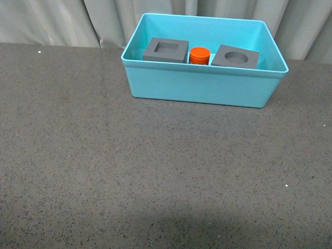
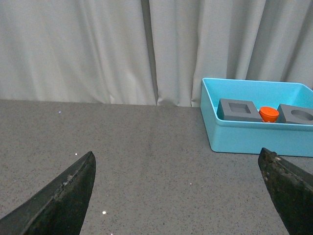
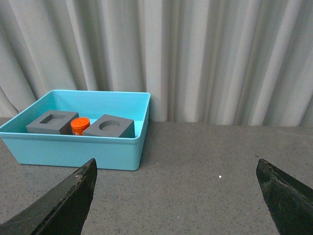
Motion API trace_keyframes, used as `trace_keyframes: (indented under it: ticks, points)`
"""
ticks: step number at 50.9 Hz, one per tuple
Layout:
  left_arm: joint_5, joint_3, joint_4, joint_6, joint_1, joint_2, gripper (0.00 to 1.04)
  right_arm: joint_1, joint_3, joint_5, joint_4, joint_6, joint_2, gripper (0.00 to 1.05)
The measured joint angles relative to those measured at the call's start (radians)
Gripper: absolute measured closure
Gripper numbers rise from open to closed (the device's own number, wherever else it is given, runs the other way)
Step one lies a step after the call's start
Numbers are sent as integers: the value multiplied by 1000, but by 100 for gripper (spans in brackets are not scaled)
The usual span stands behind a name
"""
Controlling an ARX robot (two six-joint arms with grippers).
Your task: Place gray and orange parts in blue box
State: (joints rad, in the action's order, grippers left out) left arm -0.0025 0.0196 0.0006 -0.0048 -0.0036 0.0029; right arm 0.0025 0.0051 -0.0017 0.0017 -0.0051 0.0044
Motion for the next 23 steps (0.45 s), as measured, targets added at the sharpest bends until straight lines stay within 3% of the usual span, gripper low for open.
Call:
trace_keyframes:
  ticks: [23]
  points:
    - [0,0,0,0,0,0,7,0,0,0,0,0,0,10]
